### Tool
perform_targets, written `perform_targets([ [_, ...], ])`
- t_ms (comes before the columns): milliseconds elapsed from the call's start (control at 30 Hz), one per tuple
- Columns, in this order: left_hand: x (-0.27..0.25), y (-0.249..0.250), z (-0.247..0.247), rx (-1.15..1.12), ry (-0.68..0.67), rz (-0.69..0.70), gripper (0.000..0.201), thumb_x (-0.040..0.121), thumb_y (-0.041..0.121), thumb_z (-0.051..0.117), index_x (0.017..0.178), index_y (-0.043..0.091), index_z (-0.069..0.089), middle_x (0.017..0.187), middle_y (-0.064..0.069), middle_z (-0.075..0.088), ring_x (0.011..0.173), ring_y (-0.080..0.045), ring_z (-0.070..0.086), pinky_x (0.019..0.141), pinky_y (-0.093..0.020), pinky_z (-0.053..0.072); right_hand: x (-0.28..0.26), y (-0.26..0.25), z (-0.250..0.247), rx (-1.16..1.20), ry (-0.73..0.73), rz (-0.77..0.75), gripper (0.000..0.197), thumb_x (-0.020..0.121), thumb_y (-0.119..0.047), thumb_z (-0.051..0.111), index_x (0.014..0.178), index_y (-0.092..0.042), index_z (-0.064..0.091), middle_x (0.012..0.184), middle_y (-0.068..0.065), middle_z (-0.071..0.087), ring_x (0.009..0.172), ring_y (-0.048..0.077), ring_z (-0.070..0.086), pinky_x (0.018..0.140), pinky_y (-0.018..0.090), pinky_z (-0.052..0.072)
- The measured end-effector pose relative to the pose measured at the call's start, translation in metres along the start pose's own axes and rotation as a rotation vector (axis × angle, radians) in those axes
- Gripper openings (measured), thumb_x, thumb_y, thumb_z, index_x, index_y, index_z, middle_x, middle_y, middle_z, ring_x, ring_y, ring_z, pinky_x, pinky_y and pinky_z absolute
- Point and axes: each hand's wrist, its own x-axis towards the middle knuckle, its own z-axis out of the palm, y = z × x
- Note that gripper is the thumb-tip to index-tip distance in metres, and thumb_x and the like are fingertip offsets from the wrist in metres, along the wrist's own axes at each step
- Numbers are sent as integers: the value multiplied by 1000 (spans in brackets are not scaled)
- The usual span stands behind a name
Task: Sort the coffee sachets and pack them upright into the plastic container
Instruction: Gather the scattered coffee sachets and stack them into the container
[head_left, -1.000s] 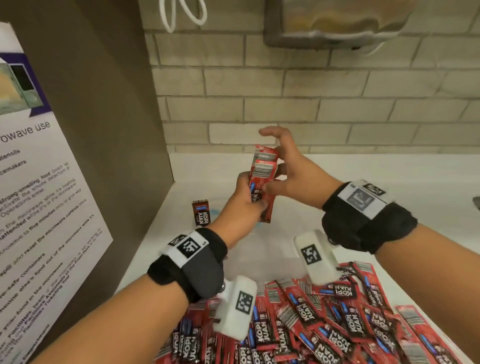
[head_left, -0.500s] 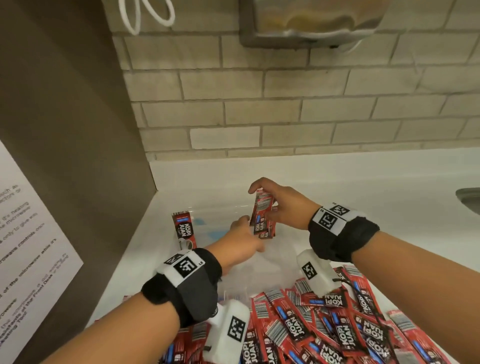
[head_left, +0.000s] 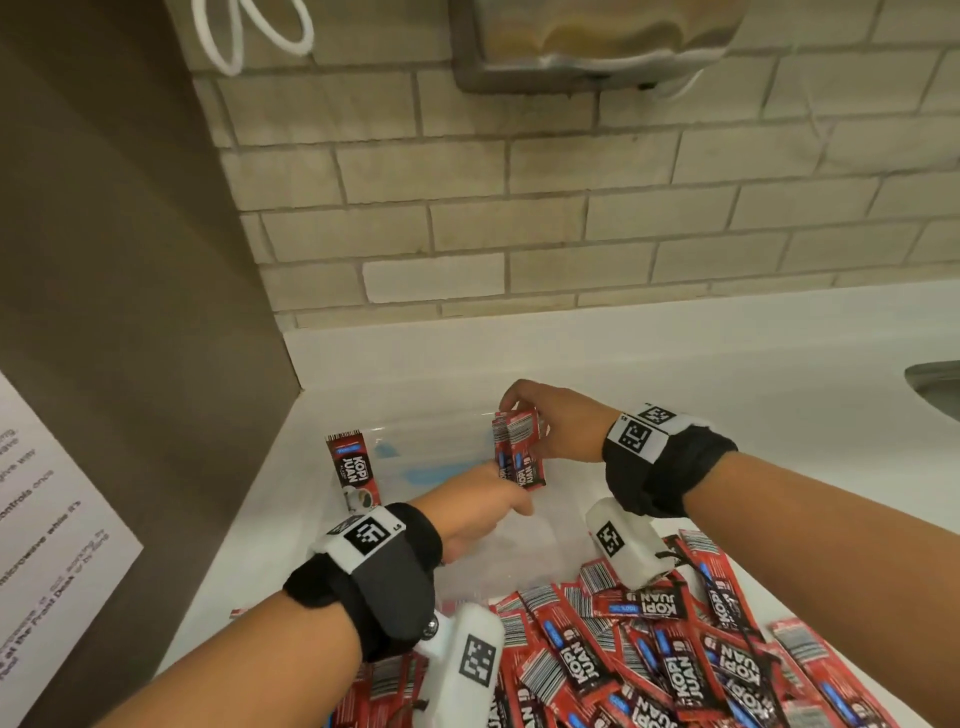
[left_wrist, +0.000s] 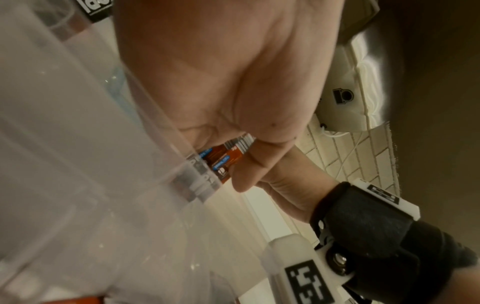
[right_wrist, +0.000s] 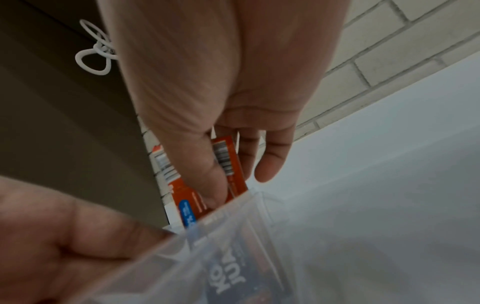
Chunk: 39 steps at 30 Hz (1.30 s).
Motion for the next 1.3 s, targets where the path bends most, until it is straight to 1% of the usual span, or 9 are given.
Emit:
perform_targets([
  [100,4,0,-3,-44,-18,-29,39,90,-3,48,124,16,49,132,-11,49,122,-21,42,93,-24,31,2,2,2,-10,12,-2,45,79,-4,66,120,-11,47,116,8,55,88,14,49,76,24,42],
  [267,8,1,-1,-58,-9,-49,28,89,-3,50,104,20,53,114,-6,49,104,-18,41,75,-21,35,7,5,7,-48,-1,6,47,80,-11,67,121,-14,47,117,9,50,104,21,50,87,27,41],
  [400,5,3,-1,-43,-23,-55,40,89,-1,51,124,17,51,126,-5,53,118,-19,44,82,-22,37,7,7,7,-59,-7,63,47,80,-17,68,122,-15,47,117,10,50,107,25,51,94,35,43],
  [500,0,3,-5,-54,29,-29,42,88,0,53,127,14,47,131,-9,54,122,-22,47,80,-21,41,4,9,4,-40,20,89,48,81,-18,68,124,-14,47,119,10,50,105,22,50,89,27,40],
  [667,-4,8,-2,-173,41,44,44,86,-7,49,128,8,48,117,-15,58,96,-16,50,75,-18,41,-2,10,-1,86,73,157,50,82,-11,67,127,-12,46,107,3,53,86,15,51,78,23,40],
  [767,-2,12,7,-172,53,68,51,83,-8,49,130,11,46,123,-19,56,103,-22,49,78,-21,41,-4,11,0,122,84,170,53,81,-11,69,128,-13,45,104,-1,52,86,15,53,79,23,41],
  [1000,-3,17,17,-194,63,111,56,85,-11,43,127,25,44,109,-5,53,93,-12,47,64,-17,34,-8,5,2,45,40,84,70,76,-14,75,135,-20,39,113,0,45,88,14,49,81,22,38],
  [1167,-4,14,12,-237,78,55,44,86,-11,42,117,20,44,117,-5,53,96,-10,48,67,-16,37,-3,-1,2,-106,33,41,43,79,-16,70,118,-10,52,114,10,56,103,24,54,80,26,39],
  [1300,1,8,6,-245,61,-29,41,84,-7,47,122,9,50,132,-12,53,117,-18,47,95,-26,35,-3,0,2,-85,63,43,33,81,-14,66,111,-9,55,108,10,62,98,25,58,74,26,38],
])
